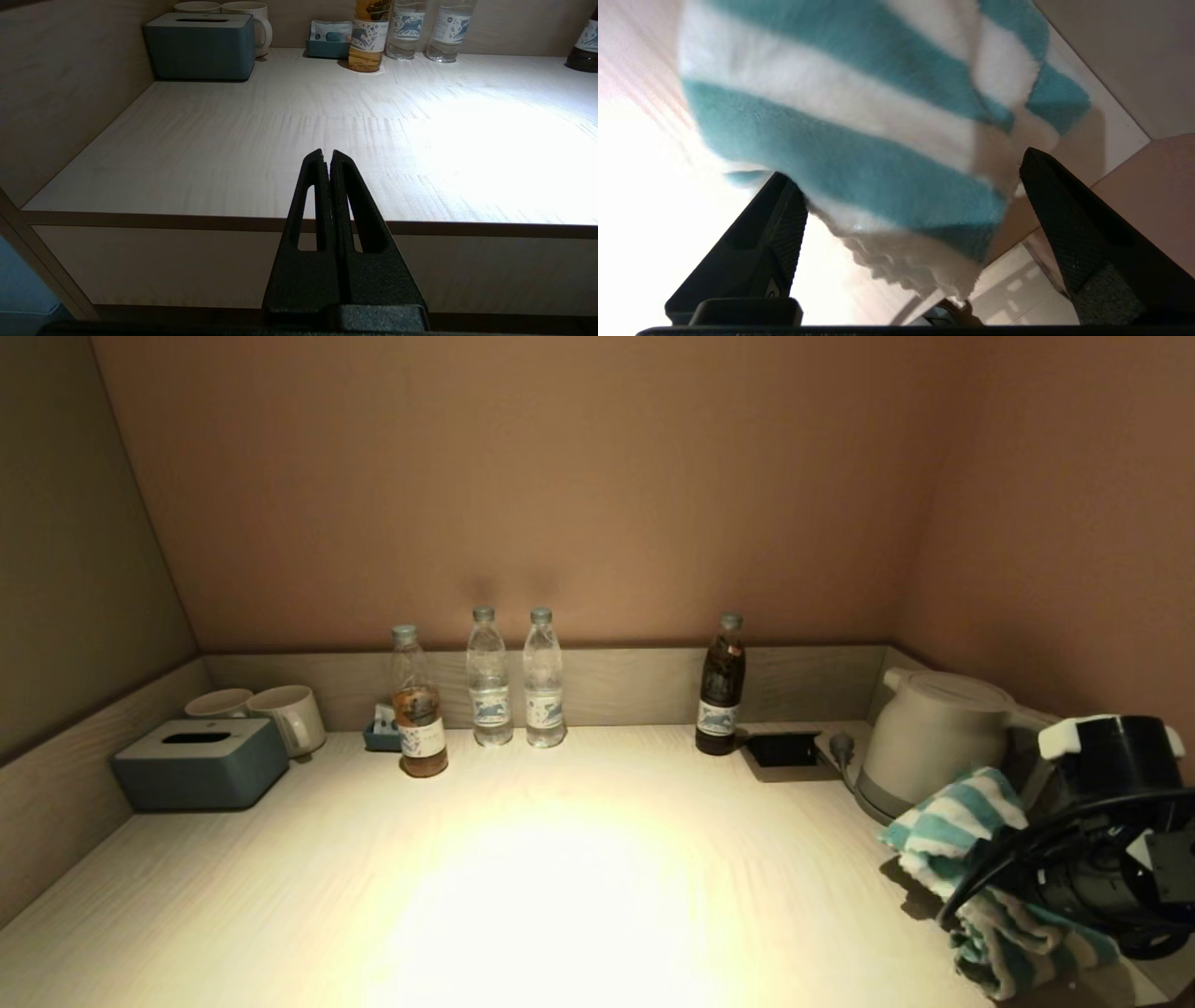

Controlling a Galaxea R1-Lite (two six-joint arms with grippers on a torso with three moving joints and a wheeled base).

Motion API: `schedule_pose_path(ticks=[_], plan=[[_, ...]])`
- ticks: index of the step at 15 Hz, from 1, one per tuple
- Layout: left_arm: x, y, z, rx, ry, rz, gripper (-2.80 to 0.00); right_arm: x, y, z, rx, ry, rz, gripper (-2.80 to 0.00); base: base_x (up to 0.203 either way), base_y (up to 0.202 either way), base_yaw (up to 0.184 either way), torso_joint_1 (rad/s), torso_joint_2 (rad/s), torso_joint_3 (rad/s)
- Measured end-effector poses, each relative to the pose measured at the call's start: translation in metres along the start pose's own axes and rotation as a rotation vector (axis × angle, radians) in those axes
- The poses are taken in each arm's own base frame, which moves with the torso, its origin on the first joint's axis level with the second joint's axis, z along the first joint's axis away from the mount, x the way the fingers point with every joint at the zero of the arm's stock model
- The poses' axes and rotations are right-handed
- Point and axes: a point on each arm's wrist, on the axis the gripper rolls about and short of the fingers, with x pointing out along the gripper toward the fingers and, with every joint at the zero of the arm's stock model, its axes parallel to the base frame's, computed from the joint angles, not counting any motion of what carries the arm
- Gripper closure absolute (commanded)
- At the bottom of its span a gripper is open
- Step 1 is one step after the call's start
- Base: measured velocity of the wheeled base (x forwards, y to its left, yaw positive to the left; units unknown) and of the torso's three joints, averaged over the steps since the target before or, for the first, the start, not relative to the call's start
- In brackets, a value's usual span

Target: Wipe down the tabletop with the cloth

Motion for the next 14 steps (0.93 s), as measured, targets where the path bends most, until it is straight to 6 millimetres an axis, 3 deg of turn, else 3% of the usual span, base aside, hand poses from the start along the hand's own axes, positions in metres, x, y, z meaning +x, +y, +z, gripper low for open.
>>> schedule_pose_path(ticks=[9,14], plan=[[0.000,0.000,0.000,0.000,0.000,0.000,0.00,-0.018,-0.003,0.002,-0.017,-0.034,0.086,-2.80,0.000,0.000,0.000,0.000,0.00,0.000],[0.000,0.000,0.000,0.000,0.000,0.000,0.00,-0.062,-0.010,-0.010,-0.088,-0.133,0.236,-2.80,0.000,0.000,0.000,0.000,0.00,0.000]])
